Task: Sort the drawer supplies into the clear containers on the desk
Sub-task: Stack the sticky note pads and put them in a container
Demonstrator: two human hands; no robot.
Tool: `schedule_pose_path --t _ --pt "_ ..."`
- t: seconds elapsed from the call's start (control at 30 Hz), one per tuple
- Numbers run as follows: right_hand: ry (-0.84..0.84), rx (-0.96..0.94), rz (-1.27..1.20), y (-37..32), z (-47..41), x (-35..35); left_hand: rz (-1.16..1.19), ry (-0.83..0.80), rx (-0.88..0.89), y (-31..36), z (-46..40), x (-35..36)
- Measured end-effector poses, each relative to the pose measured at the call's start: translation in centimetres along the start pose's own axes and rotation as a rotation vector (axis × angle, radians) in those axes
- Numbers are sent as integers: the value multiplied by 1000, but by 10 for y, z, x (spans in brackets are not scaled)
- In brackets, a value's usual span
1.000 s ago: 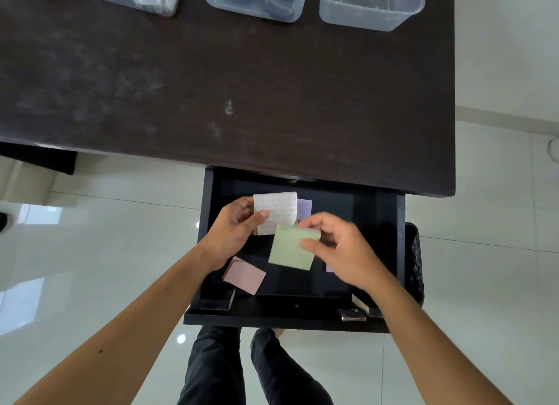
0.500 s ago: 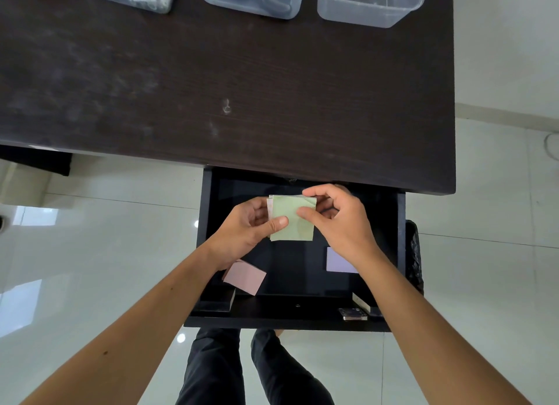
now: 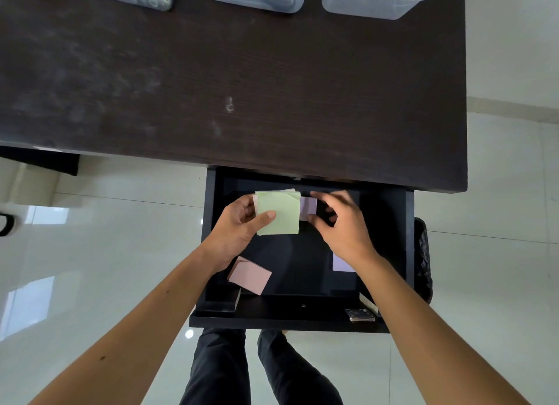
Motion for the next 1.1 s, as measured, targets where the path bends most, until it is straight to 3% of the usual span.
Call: schedule_pose_path --t 0.17,0.37,0.67,0.87,1.1 --pt "-26 28 96 0 -4 7 -21 -22 0 -2 0 1" --pt "-49 96 0 0 0 -2 -22 -22 29 -3 -1 0" --pt "13 126 -496 2 43 -37 -33 -50 47 -5 0 0" --pt "11 28 -685 -15 64 -53 -30 -84 51 -4 3 3" --pt "-55 27 -534 -38 49 -33 -12 -159 75 6 9 11"
Point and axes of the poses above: each hand's wrist, its own z-axis away from the middle knuckle, its own x-axis out of the palm, y = z × x, the point moved 3 cm from there along -z, towards the middle knuckle, and after that the axes turned 11 degrees about -y, right-handed, at the moved point
